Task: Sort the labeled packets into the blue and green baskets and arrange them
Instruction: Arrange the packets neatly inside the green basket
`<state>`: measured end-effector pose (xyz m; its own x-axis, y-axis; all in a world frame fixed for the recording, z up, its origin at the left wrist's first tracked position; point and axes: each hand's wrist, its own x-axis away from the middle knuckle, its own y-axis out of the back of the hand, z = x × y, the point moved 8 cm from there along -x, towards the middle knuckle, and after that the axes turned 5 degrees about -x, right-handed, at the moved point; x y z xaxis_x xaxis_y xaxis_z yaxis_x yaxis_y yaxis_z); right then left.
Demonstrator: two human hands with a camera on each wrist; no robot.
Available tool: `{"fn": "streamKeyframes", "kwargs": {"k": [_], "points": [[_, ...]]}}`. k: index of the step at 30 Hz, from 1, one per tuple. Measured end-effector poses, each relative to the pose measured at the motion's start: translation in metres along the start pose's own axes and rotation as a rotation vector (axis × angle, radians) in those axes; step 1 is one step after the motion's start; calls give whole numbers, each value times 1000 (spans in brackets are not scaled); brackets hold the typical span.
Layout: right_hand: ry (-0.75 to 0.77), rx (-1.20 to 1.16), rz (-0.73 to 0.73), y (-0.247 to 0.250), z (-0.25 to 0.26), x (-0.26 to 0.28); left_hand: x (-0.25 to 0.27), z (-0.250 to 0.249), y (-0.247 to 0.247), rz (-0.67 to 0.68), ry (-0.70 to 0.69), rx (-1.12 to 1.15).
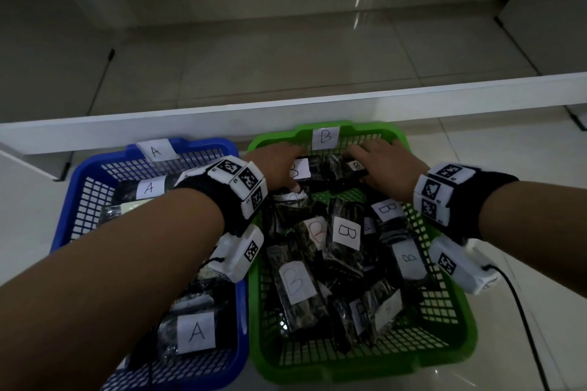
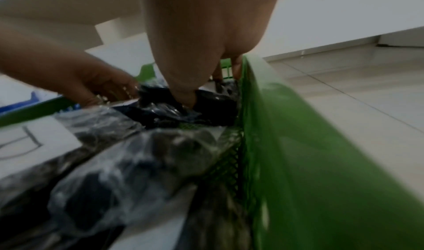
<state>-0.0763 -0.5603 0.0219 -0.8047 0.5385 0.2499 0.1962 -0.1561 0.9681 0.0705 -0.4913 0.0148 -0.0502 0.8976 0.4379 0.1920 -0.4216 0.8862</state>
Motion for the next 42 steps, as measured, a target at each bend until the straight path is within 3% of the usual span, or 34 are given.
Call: {"fn": "streamKeyframes", "kwargs": {"k": [5,11,18,24,30,33,36,39,42], "points": [[-14,-96,-189,24,-9,9,-2,-2,3,1,-6,62],[-38,-147,-230,26,-11,17,2,-2,14,-128,-13,101],[-60,-159,-303,37,-15,18,14,-14,22,-278,-47,-187],[-58,-153,-274,32,-13,21,12,-17,20,-125,-24,-138],[-59,-146,-234,27,-10,18,30,-39,-1,168,-201,-214],[-59,-151,-241,27,-7,17,37,-41,-10,114,-233,-263],[-56,-144,-249,28,-6,18,40,-40,-2,167,-230,-164],[-65,-165,-261,30,-9,21,39,-39,22,193,-194,-25],[-97,-213,-308,34,-14,24,37,-39,55,104,-183,93]]}}
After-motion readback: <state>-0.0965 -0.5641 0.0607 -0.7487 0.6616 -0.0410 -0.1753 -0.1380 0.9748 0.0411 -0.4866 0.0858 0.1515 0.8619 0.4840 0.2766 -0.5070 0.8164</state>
